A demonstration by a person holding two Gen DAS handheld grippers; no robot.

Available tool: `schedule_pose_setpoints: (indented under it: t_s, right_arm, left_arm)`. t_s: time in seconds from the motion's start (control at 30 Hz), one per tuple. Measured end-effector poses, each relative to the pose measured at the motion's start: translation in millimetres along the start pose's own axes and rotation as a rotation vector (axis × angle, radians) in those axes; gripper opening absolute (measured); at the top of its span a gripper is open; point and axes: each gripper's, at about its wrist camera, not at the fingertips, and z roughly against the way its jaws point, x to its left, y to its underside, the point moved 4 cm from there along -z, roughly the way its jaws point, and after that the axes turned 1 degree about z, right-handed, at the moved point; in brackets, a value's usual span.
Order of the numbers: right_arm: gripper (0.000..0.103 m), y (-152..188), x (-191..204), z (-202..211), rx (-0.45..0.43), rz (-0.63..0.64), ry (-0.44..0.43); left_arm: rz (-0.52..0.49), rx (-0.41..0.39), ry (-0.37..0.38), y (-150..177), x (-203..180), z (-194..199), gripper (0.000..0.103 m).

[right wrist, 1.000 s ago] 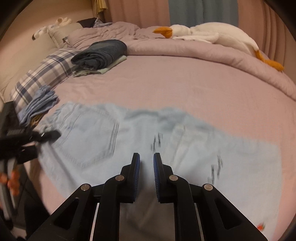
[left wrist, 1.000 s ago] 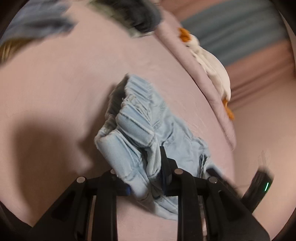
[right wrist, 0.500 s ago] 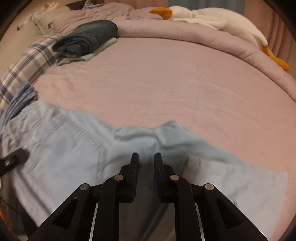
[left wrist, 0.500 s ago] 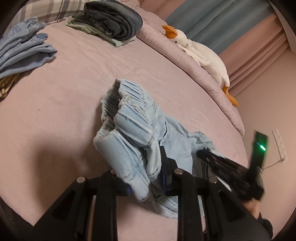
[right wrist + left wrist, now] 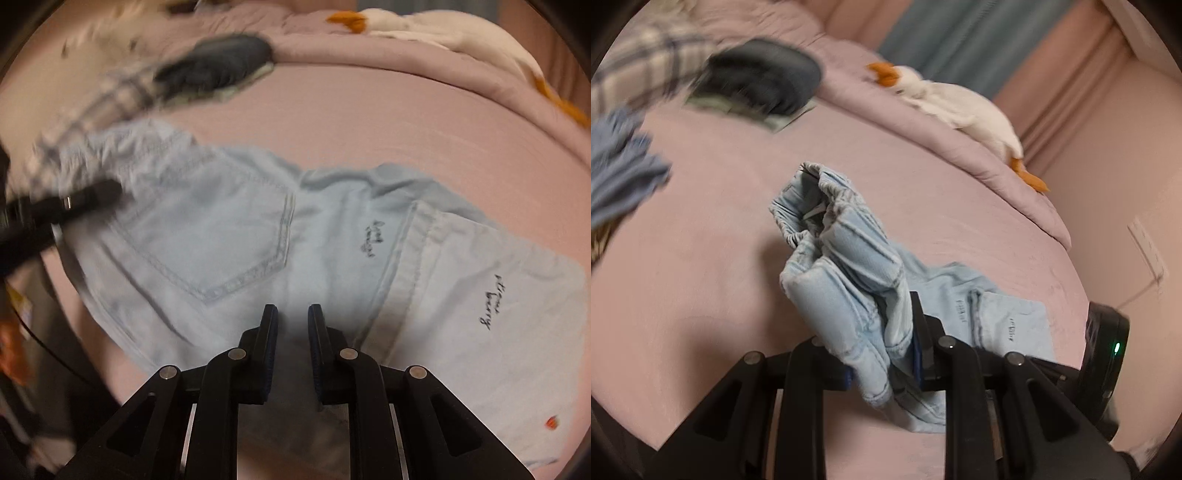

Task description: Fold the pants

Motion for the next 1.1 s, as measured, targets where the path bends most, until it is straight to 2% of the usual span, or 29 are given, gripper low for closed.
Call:
schedule_pose_setpoints:
  t_s: [0.03,0.1,0.13,0.27,0.37,0.57,0.6,0.67,0.7,0.77,0.93,0.97,1.0,1.1]
  right_arm:
    - [0.020,-2,-7,6,-0.025,-0.028,-0.010]
    - [0.042,-3,-28,22,-0.091,-0.139,-0.047]
    - [0.046,-3,-39,27,-0.114,-0.187,-0.075]
    - [0.049,7,-82,43,-0.189,-0.370,-0.185]
    - [0.055,21,-107,48,-0.228,-0.494,-0.300]
    - [0.065,47,-129,39,-0.308,-0.781,-0.648]
    - [0.065,45,-129,36,-0.331,-0.826,-0.716]
    - [0.067,49,-134,33,-0.392,-0.931,-0.854]
    - [0.067,51,-135,34,-0.404,-0.957,-0.884]
    - [0.068,57,-139,31,-0.401,-1.002,-0.893]
    - [0.068,72,-154,34,-0.448,-1.104,-0.970]
    - [0.073,71,-156,37,-0.460,-1.111,-0.974]
    - [0.081,73,-157,39,-0.458,-1.121,-0.939]
    - [0.081,65,-153,37,-0.409,-1.091,-0.886]
  left_arm:
    - [-0.026,-0.006,0.013,-3,-11,0,0.022]
    - [-0.058,-0.008,0.031,-6,-26,-1,0.022]
    - [-0.078,-0.009,0.039,-6,-35,-2,0.022]
    - [-0.184,-0.005,0.076,-4,-74,-9,0.022]
    - [-0.270,0.008,0.100,3,-104,-17,0.022]
    - [-0.414,0.097,0.136,35,-149,-48,0.023]
    - [-0.421,0.103,0.139,38,-152,-52,0.028]
    - [-0.438,0.143,0.174,49,-158,-64,0.032]
    - [-0.442,0.156,0.182,54,-159,-68,0.040]
    - [-0.432,0.186,0.190,60,-158,-73,0.049]
    - [-0.364,0.233,0.227,63,-139,-70,0.056]
    - [-0.344,0.237,0.228,63,-133,-68,0.060]
    - [-0.322,0.244,0.227,64,-125,-68,0.064]
    - [-0.266,0.254,0.227,64,-110,-66,0.064]
